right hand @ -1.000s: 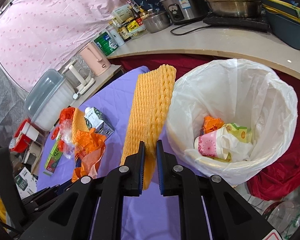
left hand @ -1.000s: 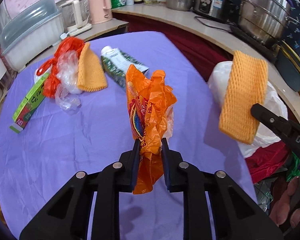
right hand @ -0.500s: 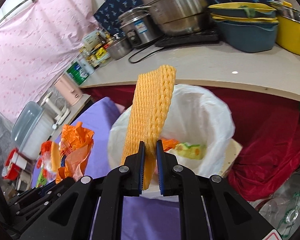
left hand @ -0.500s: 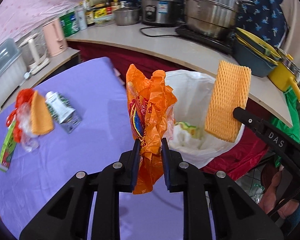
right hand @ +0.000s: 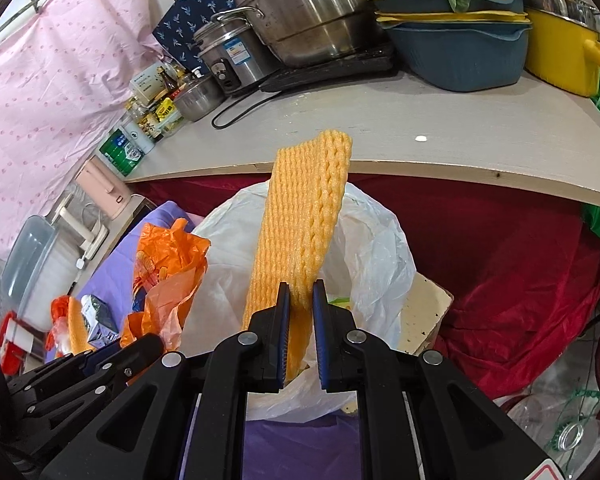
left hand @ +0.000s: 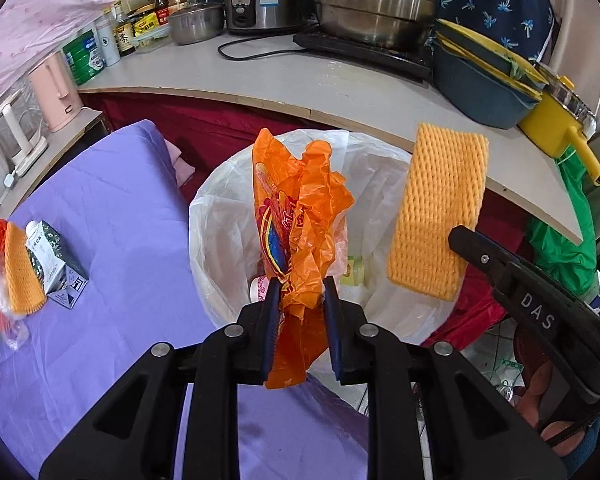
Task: Collect trash
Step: 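Carry the foam sleeve and orange bag toward the bin opening, then open both grippers over the bin to drop sleeve and bag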
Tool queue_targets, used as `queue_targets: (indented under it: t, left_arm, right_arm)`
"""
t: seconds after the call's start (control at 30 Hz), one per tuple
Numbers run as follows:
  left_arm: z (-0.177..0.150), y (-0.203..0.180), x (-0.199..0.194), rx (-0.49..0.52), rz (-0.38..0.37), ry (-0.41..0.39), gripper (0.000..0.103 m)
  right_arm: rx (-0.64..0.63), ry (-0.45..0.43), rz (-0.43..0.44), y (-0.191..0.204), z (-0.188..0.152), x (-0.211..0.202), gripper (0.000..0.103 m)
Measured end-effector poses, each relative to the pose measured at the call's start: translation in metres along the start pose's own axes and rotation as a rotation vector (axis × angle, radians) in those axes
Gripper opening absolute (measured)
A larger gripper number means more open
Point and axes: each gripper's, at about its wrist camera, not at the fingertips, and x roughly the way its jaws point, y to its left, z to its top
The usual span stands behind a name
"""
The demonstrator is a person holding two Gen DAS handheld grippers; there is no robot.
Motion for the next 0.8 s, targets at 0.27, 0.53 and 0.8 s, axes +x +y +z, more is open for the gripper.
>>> queue_targets:
  t: [0.27, 0.53, 0.8]
  left_arm:
    - [0.002, 0.007, 0.014, -0.014, 0.000, 0.022, 0.031]
    - [0.002, 0.022, 0.012, -0.047, 0.040, -0.001, 0.057]
    - [0.002, 0.031, 0.000, -0.059, 0.067, -0.031, 0.067]
  right_arm:
    - [0.001, 0.022, 0.000, -0.001, 0.002, 0.016, 0.013]
    - [-0.010, 0.015, -0.004, 0.009, 0.003, 0.022, 0.031]
    - [-0.021, -0.009, 0.008, 0.022, 0.006, 0.012, 0.036]
